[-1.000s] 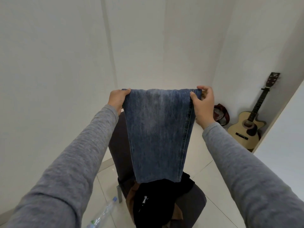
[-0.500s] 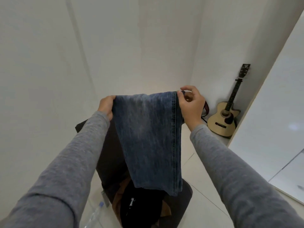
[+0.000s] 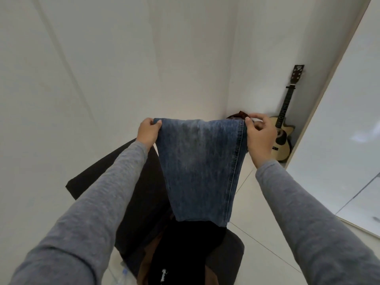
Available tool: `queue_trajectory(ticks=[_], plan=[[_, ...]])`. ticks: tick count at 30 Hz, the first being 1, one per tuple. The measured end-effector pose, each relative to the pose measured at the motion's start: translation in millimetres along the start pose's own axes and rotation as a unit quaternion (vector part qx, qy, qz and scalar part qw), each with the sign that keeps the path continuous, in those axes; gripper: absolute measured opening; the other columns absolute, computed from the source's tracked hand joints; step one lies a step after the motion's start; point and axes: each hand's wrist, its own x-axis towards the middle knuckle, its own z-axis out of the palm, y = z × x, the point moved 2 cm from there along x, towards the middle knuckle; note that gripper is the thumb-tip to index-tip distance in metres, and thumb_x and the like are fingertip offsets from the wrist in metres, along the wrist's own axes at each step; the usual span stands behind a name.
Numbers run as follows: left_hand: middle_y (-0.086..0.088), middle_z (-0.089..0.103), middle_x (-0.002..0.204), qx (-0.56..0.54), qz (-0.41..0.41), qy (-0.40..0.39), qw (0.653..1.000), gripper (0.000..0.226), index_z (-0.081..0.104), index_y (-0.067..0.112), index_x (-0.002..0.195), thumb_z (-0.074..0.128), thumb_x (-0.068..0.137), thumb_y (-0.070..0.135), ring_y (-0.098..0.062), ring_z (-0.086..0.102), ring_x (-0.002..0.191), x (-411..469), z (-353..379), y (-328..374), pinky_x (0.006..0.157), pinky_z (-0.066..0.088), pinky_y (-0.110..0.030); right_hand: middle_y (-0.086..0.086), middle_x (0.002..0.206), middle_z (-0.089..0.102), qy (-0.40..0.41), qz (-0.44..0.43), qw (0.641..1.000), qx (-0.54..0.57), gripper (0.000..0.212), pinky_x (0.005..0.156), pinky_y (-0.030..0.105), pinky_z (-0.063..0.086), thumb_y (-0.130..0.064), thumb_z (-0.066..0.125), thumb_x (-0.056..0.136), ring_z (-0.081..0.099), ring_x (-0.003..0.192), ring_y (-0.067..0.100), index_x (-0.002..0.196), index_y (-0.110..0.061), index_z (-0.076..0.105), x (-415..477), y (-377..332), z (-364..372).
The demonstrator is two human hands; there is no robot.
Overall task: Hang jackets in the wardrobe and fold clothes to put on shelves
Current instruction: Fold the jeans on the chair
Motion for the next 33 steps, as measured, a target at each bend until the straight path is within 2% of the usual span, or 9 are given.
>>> queue_trajectory(ticks=[3,6,8,10,13,18,21,27,33], plan=[[-0.026,0.059,0.09,0.069,0.01,-0.016,0.997,0.035,0.058,-0.012,0.093,0.047,0.097,0.021,-0.041,0.056,0.098,10,15,4,0.079,0.042,-0.043,-0.002,0.103,0.06,-0.047,0.032,0.997,-0.06,0.019,0.093,0.03,0.047,-0.015,0.061,0.089,0.055,0.098,0.012,0.107,-0.01,0.062,1,4,-4],[-0.012,0.048,0.067,0.068,0.002,-0.059,0.996,0.036,0.048,0.005,0.064,0.05,0.096,0.024,-0.029,0.049,0.073,21,24,0,0.074,0.038,-0.035,-0.003,0.109,0.055,-0.074,0.048,0.988,-0.123,0.032,0.089,0.024,0.042,-0.014,0.068,0.083,0.049,0.103,0.01,0.113,-0.011,0.061,-4,7,-9],[-0.012,0.057,0.094,0.029,0.0,-0.085,0.996,0.023,0.055,0.003,0.095,0.056,0.093,0.026,-0.025,0.055,0.091,30,28,-4,0.09,0.043,-0.035,-0.001,0.111,0.054,-0.087,0.057,0.984,-0.145,0.036,0.087,0.023,0.042,-0.011,0.071,0.08,0.049,0.102,0.011,0.115,-0.011,0.06,-8,8,-11],[-0.012,0.05,0.122,-0.004,0.003,-0.126,0.992,0.046,0.04,0.005,0.127,0.059,0.091,0.026,-0.023,0.049,0.115,35,25,-5,0.099,0.04,-0.033,0.002,0.113,0.053,-0.091,0.054,0.98,-0.166,0.039,0.09,0.027,0.045,-0.007,0.071,0.079,0.05,0.101,0.013,0.116,-0.012,0.059,-15,3,-10],[-0.008,0.045,0.128,-0.019,0.09,-0.233,0.968,0.056,0.036,0.013,0.134,0.066,0.087,0.018,-0.019,0.044,0.119,37,15,-3,0.098,0.039,-0.028,0.006,0.12,0.05,-0.07,0.021,0.975,-0.209,0.045,0.099,0.031,0.043,-0.002,0.069,0.078,0.048,0.107,0.015,0.119,-0.015,0.057,-28,-12,-3],[-0.011,0.05,0.118,0.069,0.267,-0.287,0.917,0.047,0.057,0.014,0.118,0.076,0.075,0.009,-0.021,0.048,0.109,48,-6,-10,0.093,0.043,-0.028,0.006,0.109,0.042,-0.005,-0.012,0.961,-0.275,0.047,0.103,0.034,0.04,0.004,0.064,0.075,0.045,0.11,0.024,0.117,-0.016,0.058,-58,-38,16],[-0.009,0.047,0.101,0.111,0.3,-0.279,0.906,0.027,0.064,0.011,0.101,0.075,0.077,0.018,-0.018,0.048,0.093,49,-18,-22,0.083,0.043,-0.027,0.015,0.108,0.048,0.014,-0.002,0.933,-0.361,0.033,0.091,0.029,0.039,0.004,0.061,0.076,0.045,0.108,0.031,0.104,-0.013,0.066,-76,-43,36],[-0.009,0.038,0.108,0.23,0.389,-0.306,0.838,0.025,0.059,0.012,0.084,0.075,0.076,0.029,-0.027,0.04,0.104,57,-20,-37,0.095,0.039,-0.038,0.014,0.117,0.036,0.093,0.083,0.886,-0.446,0.017,0.091,0.03,0.038,0.004,0.056,0.081,0.032,0.111,0.03,0.09,-0.005,0.067,-132,-31,46],[-0.01,0.062,0.093,0.276,0.4,-0.414,0.769,0.021,0.055,0.007,0.086,0.068,0.082,0.024,-0.027,0.057,0.088,52,3,-41,0.077,0.046,-0.037,0.009,0.084,0.062,0.03,0.165,0.889,-0.427,0.013,0.072,0.031,0.044,-0.003,0.07,0.074,0.06,0.086,0.028,0.072,-0.012,0.062,-142,-20,29]])
